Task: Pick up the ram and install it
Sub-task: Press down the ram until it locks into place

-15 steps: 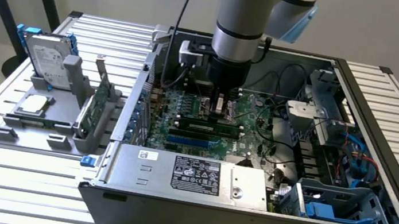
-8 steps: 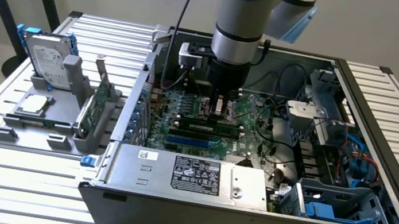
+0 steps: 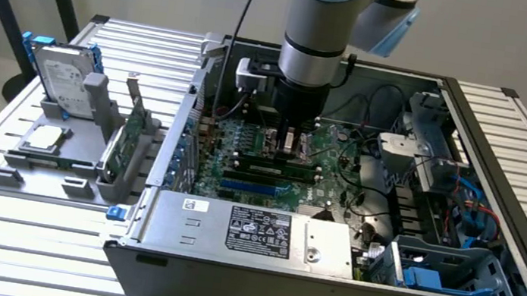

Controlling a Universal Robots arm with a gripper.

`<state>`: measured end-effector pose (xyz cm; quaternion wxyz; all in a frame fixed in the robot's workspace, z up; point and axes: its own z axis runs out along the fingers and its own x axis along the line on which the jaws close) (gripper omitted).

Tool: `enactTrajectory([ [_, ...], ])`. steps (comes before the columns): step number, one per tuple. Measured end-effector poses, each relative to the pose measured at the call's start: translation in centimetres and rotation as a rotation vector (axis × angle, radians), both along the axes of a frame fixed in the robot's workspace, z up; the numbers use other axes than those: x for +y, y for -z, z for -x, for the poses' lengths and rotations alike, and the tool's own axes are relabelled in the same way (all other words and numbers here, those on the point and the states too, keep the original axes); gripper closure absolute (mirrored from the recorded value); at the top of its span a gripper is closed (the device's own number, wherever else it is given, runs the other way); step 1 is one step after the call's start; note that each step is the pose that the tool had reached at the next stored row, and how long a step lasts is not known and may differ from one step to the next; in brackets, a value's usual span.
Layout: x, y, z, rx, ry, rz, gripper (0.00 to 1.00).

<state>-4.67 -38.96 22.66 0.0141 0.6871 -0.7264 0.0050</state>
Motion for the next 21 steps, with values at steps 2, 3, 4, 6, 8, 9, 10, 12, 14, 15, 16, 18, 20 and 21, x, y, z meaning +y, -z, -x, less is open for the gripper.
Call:
enactTrajectory([
  [2, 0.00, -0.56, 0.0, -0.0008, 0.000, -0.0025, 0.89],
  [3, -0.02, -1.00, 0.0, 0.0003, 0.000, -0.0010, 0.89],
  [4, -0.03, -1.37, 0.0, 0.0006, 0.000, -0.0008, 0.89],
  [6, -0.05, -1.97, 0.0, 0.0007, 0.000, -0.0008, 0.89],
  [8, -0.06, -2.22, 0.0, 0.0008, 0.000, -0.0008, 0.89],
  [9, -0.05, -2.21, 0.0, 0.0008, 0.000, -0.0010, 0.89],
  [10, -0.05, -2.21, 0.0, 0.0007, 0.000, -0.0010, 0.89],
  [12, -0.06, -2.21, 0.0, 0.0008, 0.000, -0.0010, 0.89],
  [14, -0.06, -2.22, 0.0, 0.0008, 0.000, -0.0009, 0.89],
  [15, -0.06, -2.22, 0.0, 0.0009, 0.000, -0.0008, 0.89],
  [16, -0.06, -2.22, 0.0, 0.0008, 0.000, -0.0008, 0.89],
  [18, -0.06, -2.22, 0.0, 0.0009, 0.000, -0.0008, 0.89],
  [20, -0.06, -2.22, 0.0, 0.0008, 0.000, -0.0008, 0.89],
  [21, -0.06, -2.22, 0.0, 0.0008, 0.000, -0.0008, 0.89],
])
